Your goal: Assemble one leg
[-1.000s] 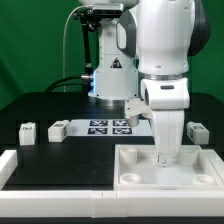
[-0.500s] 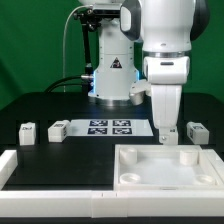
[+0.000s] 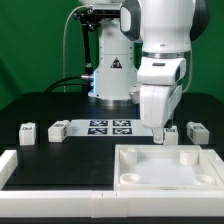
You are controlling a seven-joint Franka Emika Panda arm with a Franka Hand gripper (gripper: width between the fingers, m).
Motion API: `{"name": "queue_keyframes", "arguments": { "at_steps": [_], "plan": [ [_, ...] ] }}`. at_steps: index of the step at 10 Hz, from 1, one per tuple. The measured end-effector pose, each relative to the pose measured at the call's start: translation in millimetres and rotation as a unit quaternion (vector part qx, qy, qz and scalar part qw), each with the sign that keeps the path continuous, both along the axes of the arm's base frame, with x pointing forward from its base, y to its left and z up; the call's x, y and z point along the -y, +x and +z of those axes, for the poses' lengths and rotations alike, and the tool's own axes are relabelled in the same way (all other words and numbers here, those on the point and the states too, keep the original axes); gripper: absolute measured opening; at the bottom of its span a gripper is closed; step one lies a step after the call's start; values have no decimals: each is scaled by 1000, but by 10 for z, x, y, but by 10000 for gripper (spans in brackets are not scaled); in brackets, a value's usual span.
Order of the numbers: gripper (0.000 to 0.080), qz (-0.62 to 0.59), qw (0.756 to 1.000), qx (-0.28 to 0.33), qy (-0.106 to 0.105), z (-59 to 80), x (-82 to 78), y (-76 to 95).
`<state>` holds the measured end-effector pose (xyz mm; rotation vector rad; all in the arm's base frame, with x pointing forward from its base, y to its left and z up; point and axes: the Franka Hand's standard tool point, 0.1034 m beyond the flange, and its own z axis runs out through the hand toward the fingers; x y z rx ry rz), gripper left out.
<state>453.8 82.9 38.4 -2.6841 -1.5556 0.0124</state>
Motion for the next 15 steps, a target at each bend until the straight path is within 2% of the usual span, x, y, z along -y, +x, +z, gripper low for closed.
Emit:
{"name": "queue_keyframes", "arguments": {
  "at_steps": [1, 3, 5, 7, 8, 12, 13, 14, 15],
  "plan": [
    [649, -63, 998, -1, 2, 2, -7, -16],
    [649, -226, 974, -7, 6, 24, -93, -153],
    [649, -334, 942, -13, 7, 54, -250, -183],
    [649, -447, 894, -23, 10, 50, -457, -255],
    [649, -463, 886, -25, 11, 39, -562, -308],
    [649, -433, 901, -28, 16, 65, -973, -438],
    [649, -427, 904, -29, 15, 65, -1017, -459],
    [649, -425, 904, -38, 6, 60, -995, -469],
    [649, -425, 904, -37, 8, 62, -998, -460]
  ]
}}
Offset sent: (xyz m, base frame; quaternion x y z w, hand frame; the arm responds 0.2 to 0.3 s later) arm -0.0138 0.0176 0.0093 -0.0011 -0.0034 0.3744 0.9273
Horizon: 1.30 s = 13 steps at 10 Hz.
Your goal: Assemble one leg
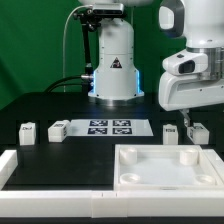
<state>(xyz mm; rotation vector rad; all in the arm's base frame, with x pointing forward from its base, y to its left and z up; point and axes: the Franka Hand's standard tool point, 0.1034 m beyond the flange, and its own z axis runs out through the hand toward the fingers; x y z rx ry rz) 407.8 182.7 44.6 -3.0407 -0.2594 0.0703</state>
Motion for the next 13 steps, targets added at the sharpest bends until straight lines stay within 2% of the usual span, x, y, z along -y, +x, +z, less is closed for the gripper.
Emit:
{"name": "queue_keyframes", "arguments": {
  "at_steps": [1, 2, 4, 5, 7, 9, 10, 13],
  "plan": [
    [649, 0, 1000, -2, -1, -3, 2, -6],
    [649, 6, 999, -49, -15, -11, 39, -79],
    [649, 11, 993, -118, -29, -35, 66, -43],
    [649, 15, 984, -173, -43, -47, 76, -138],
    [649, 20, 971, -232, -52, -74, 44, -115],
    [649, 26, 944, -321, -68, -103, 80, -225],
    [649, 26, 939, -336, -69, -153, 55, -186],
    [649, 27, 938, -338, -69, -214, 38, -214]
  ]
}}
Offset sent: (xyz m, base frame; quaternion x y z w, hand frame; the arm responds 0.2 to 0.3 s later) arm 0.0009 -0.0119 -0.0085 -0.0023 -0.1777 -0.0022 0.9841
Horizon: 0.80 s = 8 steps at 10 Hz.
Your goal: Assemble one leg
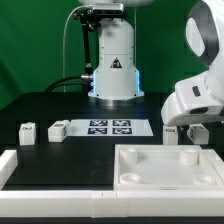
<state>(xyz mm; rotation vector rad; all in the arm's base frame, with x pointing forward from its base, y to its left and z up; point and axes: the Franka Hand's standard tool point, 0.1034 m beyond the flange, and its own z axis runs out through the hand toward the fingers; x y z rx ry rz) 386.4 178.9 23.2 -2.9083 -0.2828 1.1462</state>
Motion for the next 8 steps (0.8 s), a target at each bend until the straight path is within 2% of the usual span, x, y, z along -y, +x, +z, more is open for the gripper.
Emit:
{"name": "queue_keyframes", "arguments": {
  "at_steps": [3, 5, 6, 7, 8],
  "plan": [
    [649, -2, 1000, 4, 2, -115, -5, -22],
    [649, -2, 1000, 3, 2, -130, -4, -34],
    [517, -2, 1000, 4, 2, -127, -5, -30],
    [517, -2, 1000, 4, 3, -127, -5, -30],
    [368, -2, 1000, 3, 3, -128, -2, -29]
  ]
}}
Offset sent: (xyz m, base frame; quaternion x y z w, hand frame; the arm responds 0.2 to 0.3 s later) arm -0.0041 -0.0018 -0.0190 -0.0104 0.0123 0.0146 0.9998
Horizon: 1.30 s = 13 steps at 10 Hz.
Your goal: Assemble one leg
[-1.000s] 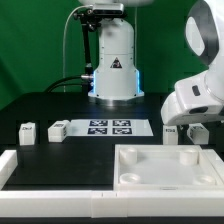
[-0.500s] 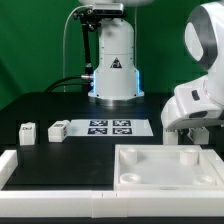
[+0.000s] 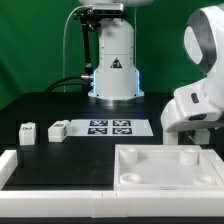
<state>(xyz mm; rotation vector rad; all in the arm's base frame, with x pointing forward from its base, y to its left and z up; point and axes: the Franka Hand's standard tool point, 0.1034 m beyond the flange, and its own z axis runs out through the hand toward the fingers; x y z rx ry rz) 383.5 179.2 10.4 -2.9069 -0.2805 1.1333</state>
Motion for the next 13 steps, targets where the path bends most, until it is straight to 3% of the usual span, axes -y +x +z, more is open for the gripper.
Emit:
{"name": "queue_keyframes", "arguments": {
  "at_steps": [1, 6, 10, 11, 13],
  "plan": [
    [289, -1, 1000, 0, 0, 0, 5, 3],
    [290, 0, 1000, 2, 0, 35, 12, 21],
    [290, 0, 1000, -10, -9, 541, 140, 121],
    [290, -3, 1000, 0, -7, 623, 159, 188],
    [290, -6, 1000, 24, -2, 607, 152, 246]
  ]
}}
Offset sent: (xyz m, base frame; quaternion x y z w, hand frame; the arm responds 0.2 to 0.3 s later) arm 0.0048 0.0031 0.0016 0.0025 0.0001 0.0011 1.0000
